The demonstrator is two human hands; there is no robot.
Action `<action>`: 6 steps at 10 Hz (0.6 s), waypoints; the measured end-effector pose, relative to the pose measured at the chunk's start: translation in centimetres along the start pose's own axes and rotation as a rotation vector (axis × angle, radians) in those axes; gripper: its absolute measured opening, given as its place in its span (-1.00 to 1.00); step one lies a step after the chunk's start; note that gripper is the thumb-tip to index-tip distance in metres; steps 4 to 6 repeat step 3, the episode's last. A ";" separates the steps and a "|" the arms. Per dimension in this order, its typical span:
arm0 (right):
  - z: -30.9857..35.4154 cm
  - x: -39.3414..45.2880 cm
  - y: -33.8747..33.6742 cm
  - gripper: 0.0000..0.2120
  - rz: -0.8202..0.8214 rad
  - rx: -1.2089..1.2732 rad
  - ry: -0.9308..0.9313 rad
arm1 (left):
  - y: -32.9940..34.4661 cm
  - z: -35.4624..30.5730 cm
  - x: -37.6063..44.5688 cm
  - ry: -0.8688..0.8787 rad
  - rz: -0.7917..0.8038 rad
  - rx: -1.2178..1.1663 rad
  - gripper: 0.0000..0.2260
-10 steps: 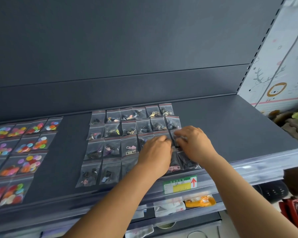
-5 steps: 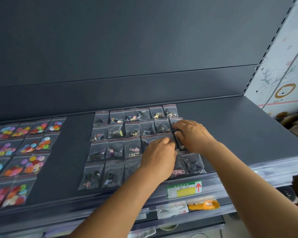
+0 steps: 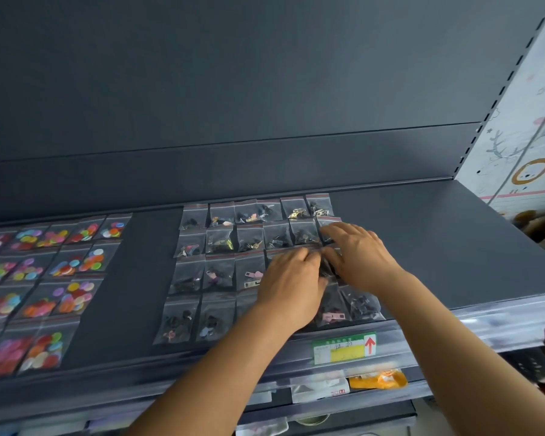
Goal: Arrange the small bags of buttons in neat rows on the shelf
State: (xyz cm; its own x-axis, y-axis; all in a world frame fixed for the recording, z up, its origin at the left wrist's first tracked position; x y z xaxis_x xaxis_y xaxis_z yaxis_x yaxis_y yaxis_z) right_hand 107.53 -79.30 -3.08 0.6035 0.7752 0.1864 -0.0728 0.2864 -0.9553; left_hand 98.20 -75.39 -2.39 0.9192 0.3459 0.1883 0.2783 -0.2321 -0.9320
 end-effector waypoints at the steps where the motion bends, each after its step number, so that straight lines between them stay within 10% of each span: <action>1: 0.8 -0.6 -0.1 -0.55 -0.021 -0.018 0.014 | -0.7 0.9 -0.5 -0.016 -0.021 0.002 -0.61; 6: 4.1 -1.5 -2.0 -0.55 -0.106 0.039 0.017 | -4.7 4.9 -2.9 -0.082 -0.130 -0.029 -0.52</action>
Point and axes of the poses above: each hand's wrist, its own x-axis towards the middle knuckle, its own y-axis out of the palm, z = x × y, the point moved 10 cm from there along x, towards the middle knuckle, and after that the axes turned 6 degrees about -z, right-handed, at the moved point
